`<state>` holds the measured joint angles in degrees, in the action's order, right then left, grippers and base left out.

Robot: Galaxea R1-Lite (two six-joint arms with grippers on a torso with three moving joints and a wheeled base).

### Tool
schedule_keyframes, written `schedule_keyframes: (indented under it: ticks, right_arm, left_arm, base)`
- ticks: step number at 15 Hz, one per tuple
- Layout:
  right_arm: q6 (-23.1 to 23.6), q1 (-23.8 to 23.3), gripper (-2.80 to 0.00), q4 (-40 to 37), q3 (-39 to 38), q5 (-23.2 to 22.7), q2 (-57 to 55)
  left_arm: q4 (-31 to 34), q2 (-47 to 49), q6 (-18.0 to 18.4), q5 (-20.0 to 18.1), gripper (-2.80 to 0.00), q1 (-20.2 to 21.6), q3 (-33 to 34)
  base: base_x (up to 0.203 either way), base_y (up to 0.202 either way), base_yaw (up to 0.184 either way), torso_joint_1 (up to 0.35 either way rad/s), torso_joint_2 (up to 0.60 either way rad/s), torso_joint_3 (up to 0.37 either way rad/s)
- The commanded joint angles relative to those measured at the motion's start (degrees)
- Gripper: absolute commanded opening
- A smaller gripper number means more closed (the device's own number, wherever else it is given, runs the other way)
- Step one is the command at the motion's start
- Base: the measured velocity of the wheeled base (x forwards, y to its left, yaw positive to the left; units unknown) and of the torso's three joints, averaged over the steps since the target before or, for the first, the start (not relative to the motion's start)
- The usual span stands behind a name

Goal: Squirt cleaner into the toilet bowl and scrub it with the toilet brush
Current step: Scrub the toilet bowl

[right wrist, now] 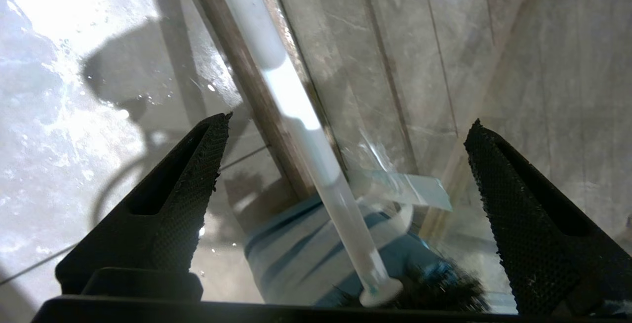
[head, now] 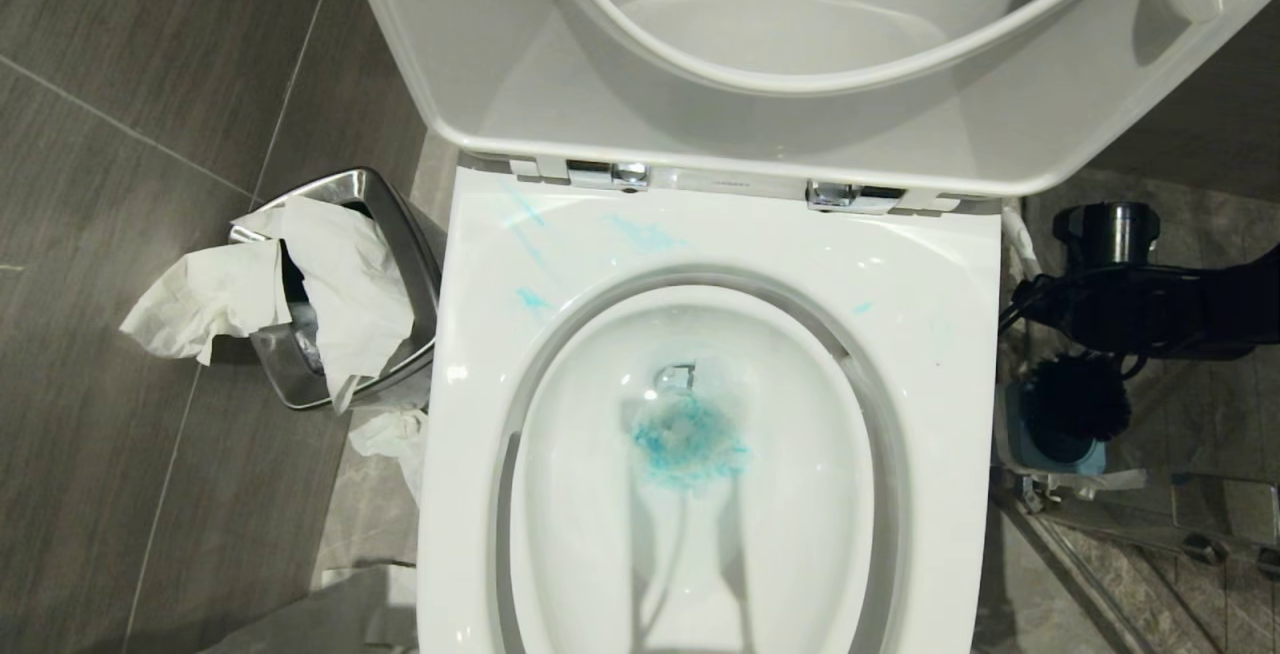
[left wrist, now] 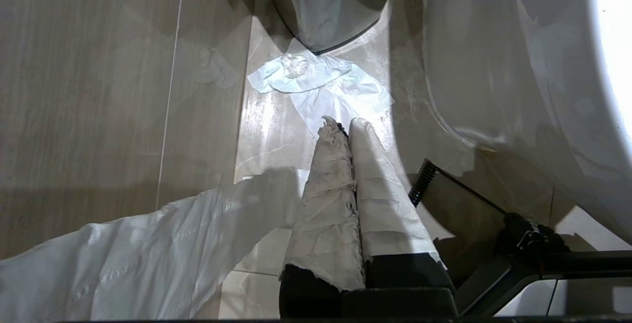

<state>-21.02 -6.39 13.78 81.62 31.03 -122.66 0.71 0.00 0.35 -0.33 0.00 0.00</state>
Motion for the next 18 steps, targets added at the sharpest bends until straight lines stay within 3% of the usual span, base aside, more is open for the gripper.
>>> schedule_keyframes:
  ticks: [1, 6, 18]
  right_arm:
    - [-0.03, -0.03, 0.00, -0.04, 1.31, -0.29, -1.13]
    - [-0.08, -0.17, 0.00, -3.10, 6.95, -1.96, -2.59]
    - [-0.25, -1.17, 0.00, -3.49, 10.65, -4.92, -5.15]
  left_arm:
    - [0.00, 0.00, 0.00, -0.02, -2.80, 0.00, 0.00]
    - [0.00, 0.00, 0.00, -0.02, -2.80, 0.00, 0.00]
    - [0.00, 0.00, 0.00, -0.02, -2.80, 0.00, 0.00]
  base:
    - [0.000, 0.000, 0.000, 0.000, 0.00, 0.000]
    - [0.000, 0.000, 0.000, 0.000, 0.00, 0.000]
    - [0.000, 0.000, 0.000, 0.000, 0.00, 0.000]
